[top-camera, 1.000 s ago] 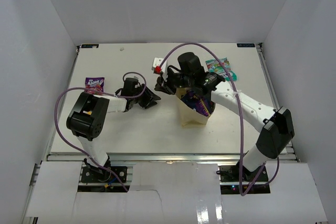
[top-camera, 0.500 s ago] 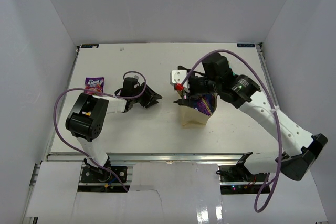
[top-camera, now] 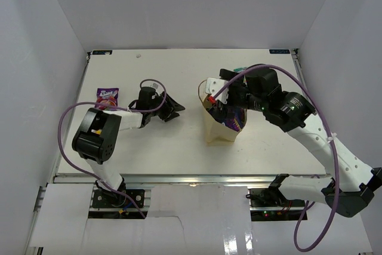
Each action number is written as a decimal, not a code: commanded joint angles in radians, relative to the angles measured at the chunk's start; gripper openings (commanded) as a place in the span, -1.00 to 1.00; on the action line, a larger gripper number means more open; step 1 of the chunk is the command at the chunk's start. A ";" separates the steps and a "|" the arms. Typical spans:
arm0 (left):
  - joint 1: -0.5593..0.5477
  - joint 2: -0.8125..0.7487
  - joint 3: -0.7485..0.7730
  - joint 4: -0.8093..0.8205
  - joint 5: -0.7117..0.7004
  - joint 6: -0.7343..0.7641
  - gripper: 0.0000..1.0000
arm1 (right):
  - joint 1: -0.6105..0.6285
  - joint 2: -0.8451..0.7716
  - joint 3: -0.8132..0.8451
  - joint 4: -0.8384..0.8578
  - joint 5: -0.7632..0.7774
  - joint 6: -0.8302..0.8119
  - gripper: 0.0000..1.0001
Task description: Place the snacks into the paper bag
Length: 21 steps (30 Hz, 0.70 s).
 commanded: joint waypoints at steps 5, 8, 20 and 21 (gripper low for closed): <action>0.003 -0.212 -0.020 0.012 -0.021 0.147 0.32 | -0.009 0.012 0.032 0.038 0.304 -0.162 0.88; 0.003 -0.315 -0.019 -0.008 -0.047 0.216 0.37 | -0.029 0.040 0.063 0.007 0.315 -0.173 0.84; -0.009 -0.576 0.072 -0.047 0.036 0.371 0.57 | -0.176 0.210 0.178 -0.165 0.122 -0.127 0.26; -0.018 -0.581 0.080 -0.057 0.048 0.377 0.63 | -0.177 0.213 0.181 -0.185 0.117 -0.131 0.25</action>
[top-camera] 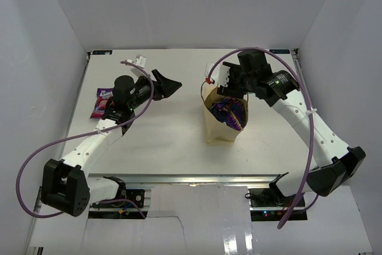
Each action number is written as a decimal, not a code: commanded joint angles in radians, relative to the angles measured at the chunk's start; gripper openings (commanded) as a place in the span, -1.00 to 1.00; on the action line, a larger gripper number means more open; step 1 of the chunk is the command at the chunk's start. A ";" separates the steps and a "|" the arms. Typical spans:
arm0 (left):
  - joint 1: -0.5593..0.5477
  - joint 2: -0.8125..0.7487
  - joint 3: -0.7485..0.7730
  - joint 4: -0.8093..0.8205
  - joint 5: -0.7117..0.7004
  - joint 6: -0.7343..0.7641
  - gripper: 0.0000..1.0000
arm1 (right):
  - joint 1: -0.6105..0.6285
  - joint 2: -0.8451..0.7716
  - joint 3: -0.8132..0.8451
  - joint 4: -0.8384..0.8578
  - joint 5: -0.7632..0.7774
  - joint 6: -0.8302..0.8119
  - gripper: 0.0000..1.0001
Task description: Place the snacks into the paper bag
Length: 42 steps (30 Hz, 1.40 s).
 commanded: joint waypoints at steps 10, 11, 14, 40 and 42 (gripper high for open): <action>-0.236 0.055 0.265 -0.189 -0.090 0.190 0.64 | -0.027 0.006 0.117 -0.207 -0.117 0.048 0.25; -0.253 0.060 0.272 -0.199 -0.101 0.194 0.64 | -0.027 0.003 0.116 -0.210 -0.117 0.051 0.25; -0.270 0.076 0.284 -0.221 -0.141 0.211 0.64 | -0.033 0.009 0.086 -0.208 -0.109 0.053 0.22; -0.375 0.316 0.541 -0.491 -0.263 0.398 0.35 | -0.137 0.100 0.120 -0.189 -0.202 0.154 0.07; -0.383 0.334 0.552 -0.499 -0.266 0.406 0.27 | -0.142 0.097 0.119 -0.190 -0.195 0.157 0.06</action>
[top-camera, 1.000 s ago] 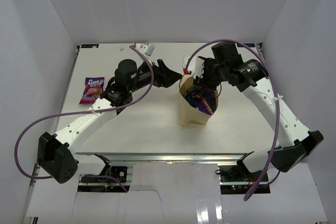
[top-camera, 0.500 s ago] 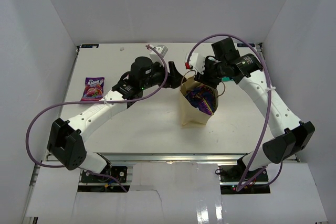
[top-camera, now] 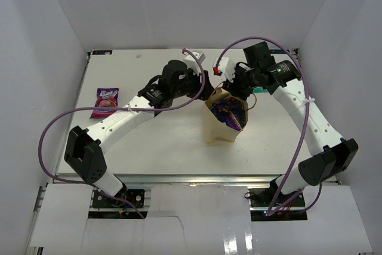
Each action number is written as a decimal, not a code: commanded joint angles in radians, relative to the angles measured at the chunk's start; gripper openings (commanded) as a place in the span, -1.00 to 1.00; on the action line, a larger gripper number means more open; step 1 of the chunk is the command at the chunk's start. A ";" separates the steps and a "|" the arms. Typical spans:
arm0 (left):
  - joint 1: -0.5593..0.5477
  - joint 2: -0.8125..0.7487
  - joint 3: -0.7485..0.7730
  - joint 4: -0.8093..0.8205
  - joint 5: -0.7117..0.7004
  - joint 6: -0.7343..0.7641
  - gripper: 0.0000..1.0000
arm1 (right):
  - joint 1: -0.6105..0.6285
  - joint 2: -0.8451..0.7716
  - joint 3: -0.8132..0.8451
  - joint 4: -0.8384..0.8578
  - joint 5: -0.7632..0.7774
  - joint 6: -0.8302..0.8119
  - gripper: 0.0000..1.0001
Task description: Place the snacks into the paper bag
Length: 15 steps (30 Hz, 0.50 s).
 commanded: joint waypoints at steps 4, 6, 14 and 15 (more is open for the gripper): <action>-0.028 0.025 0.055 -0.057 -0.022 0.060 0.15 | -0.011 -0.005 0.014 0.000 0.000 0.028 -0.03; -0.028 0.030 0.055 -0.066 -0.023 0.067 0.08 | -0.017 -0.003 0.004 -0.002 -0.010 0.031 -0.09; -0.028 0.001 0.034 -0.085 -0.065 0.076 -0.31 | -0.065 0.033 0.014 -0.040 -0.113 0.042 -0.61; -0.029 -0.004 0.028 -0.085 -0.068 0.073 -0.33 | -0.072 0.038 0.020 -0.042 -0.122 0.043 -0.66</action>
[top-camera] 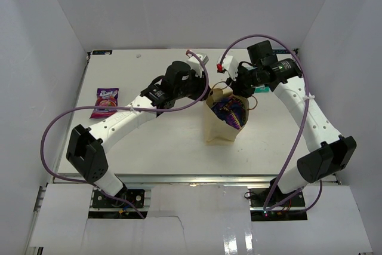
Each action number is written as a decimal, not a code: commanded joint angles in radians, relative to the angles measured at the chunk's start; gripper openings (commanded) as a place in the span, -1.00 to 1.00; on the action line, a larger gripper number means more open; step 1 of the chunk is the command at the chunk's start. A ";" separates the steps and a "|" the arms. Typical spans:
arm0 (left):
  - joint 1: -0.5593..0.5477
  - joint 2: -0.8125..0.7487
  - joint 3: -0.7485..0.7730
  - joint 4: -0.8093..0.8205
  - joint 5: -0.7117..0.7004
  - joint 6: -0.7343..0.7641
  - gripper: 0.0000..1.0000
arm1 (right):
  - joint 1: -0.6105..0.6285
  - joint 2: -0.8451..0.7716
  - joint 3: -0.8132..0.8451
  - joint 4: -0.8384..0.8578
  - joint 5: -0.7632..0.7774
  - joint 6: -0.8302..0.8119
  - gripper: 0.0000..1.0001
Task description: Place the snacks into the paper bag
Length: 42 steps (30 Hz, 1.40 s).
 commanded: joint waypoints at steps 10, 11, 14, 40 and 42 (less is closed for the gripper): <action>-0.004 -0.131 -0.091 -0.010 -0.121 -0.039 -0.70 | -0.171 0.041 0.121 0.038 -0.154 0.089 -0.85; -0.002 -0.140 -0.102 -0.004 -0.121 -0.045 -0.72 | -0.175 0.036 0.115 0.054 -0.157 0.093 -0.85; -0.002 -0.175 -0.140 0.023 -0.157 -0.068 -0.76 | -0.179 0.001 0.068 0.121 -0.163 0.103 -0.85; 0.134 -0.268 -0.228 0.230 -0.191 -0.300 -0.85 | -0.149 0.176 0.204 0.396 -0.349 0.300 -0.85; 0.171 -0.254 -0.218 0.248 -0.174 -0.301 -0.85 | -0.139 0.223 0.239 0.407 -0.353 0.314 -0.85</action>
